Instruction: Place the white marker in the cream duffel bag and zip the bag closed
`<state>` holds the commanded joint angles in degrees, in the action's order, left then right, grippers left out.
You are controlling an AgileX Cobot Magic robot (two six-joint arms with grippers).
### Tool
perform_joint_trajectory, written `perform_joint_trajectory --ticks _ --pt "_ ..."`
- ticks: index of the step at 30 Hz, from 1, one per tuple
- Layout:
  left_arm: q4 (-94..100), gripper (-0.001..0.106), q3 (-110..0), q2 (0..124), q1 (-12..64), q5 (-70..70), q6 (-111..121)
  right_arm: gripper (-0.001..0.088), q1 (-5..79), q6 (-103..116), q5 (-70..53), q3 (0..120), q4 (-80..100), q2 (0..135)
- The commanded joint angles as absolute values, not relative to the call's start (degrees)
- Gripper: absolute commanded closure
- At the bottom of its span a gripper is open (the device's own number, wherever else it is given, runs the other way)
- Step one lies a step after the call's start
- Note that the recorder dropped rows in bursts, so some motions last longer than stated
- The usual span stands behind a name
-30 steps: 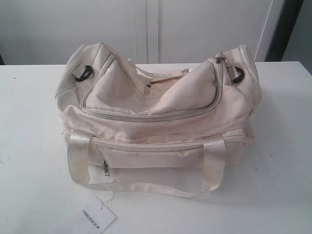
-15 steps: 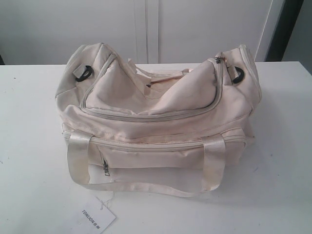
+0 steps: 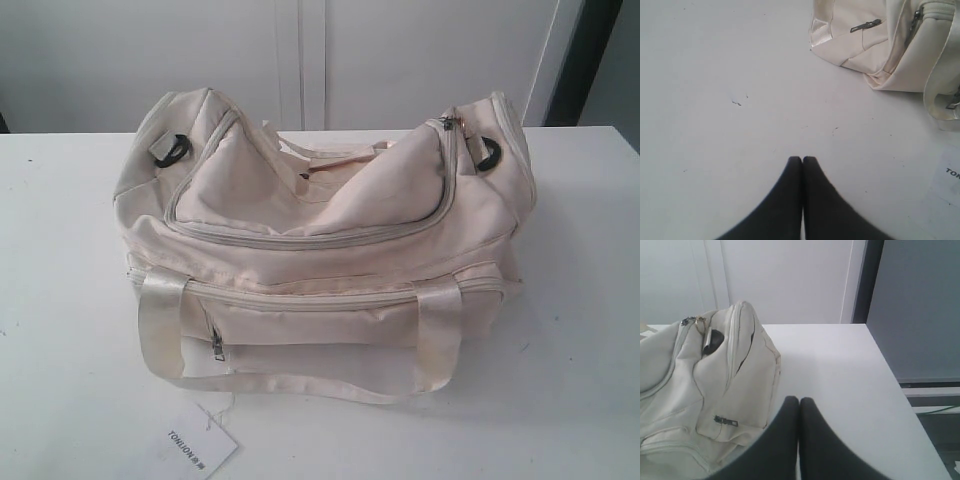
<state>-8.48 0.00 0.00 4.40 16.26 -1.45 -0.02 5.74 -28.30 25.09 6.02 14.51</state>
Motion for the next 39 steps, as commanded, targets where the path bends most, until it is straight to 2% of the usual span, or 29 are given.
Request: perform_joint_trajectory --ticks 5,9,25,39 --pt "-8.48 0.105 0.0 0.0 4.4 16.26 -1.45 0.0868 0.0 5.74 -30.15 17.96 6.02 4.5" --pt "-8.48 0.105 0.0 0.0 4.4 16.26 -1.45 0.0868 0.0 5.74 -30.63 17.6 6.02 2.21" --pt "-8.48 0.105 0.0 0.0 4.4 16.26 -1.45 0.0868 0.0 2.59 -26.61 16.73 4.51 1.87" --pt "-8.48 0.105 0.0 0.0 4.4 16.26 -1.45 0.0868 0.0 2.49 -23.1 3.58 2.53 0.0"
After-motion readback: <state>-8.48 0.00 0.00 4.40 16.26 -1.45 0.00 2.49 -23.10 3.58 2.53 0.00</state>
